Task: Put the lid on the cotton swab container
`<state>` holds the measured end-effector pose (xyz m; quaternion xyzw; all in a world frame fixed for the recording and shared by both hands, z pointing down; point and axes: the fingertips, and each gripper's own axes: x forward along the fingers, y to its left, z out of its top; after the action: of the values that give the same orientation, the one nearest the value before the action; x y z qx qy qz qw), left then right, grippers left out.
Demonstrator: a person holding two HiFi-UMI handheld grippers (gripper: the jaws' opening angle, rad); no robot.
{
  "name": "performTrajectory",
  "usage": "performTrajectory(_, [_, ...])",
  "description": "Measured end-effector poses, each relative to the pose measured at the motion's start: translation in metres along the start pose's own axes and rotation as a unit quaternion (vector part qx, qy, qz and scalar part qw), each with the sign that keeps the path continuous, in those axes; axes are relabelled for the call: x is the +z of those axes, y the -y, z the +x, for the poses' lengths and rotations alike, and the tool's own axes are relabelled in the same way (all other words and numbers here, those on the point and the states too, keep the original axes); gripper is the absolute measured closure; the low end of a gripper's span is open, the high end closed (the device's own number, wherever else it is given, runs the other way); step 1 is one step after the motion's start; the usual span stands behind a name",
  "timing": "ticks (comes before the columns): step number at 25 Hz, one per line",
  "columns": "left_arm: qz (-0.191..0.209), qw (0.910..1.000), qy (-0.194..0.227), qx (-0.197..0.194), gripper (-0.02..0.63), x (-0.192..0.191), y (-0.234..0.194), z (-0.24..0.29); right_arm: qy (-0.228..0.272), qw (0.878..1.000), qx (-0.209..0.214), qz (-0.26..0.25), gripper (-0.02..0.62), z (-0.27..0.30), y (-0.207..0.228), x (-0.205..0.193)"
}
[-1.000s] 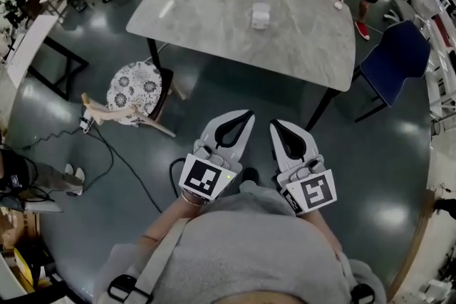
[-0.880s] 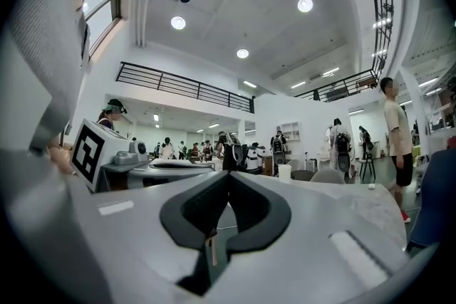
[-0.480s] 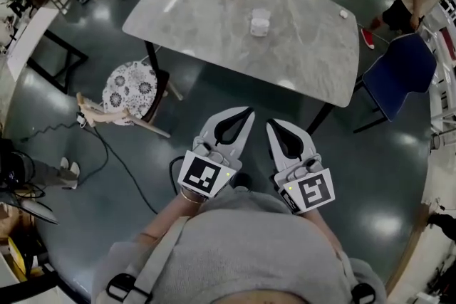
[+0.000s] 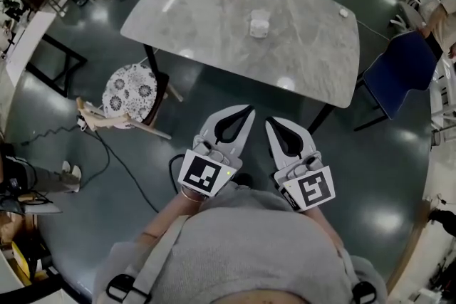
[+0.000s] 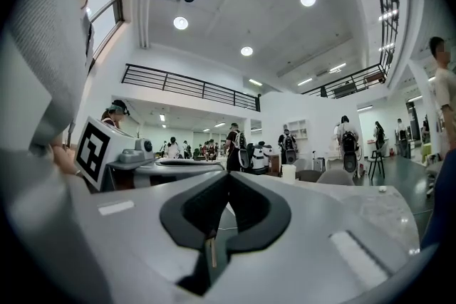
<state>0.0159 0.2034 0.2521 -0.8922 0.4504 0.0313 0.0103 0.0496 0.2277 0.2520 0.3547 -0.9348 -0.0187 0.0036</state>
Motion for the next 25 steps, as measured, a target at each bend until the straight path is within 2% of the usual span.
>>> performTrajectory(5, [-0.002,1.0,-0.003,0.008,0.609,-0.002,-0.004,0.001,0.002,1.0,0.0,0.02,0.594,0.003,0.001,0.005])
performTrajectory(14, [-0.004,0.9997,-0.005,0.024,0.609,-0.008,-0.001,0.003,-0.001,1.0,0.011,0.028,0.594,-0.006,0.007,-0.003])
performTrajectory(18, [-0.012,0.9993,-0.016,0.032,0.609,-0.017,0.002,0.0,-0.007,1.0,0.021,0.022,0.594,-0.008,0.007,-0.012])
performTrajectory(21, [-0.016,0.999,-0.024,0.033,0.609,-0.02,0.004,-0.001,-0.005,0.999,0.021,0.039,0.594,-0.007,0.006,-0.009])
performTrajectory(25, [-0.011,0.9992,-0.018,0.035,0.609,-0.018,-0.002,0.001,0.002,0.999,0.022,0.028,0.594,-0.001,0.011,-0.012])
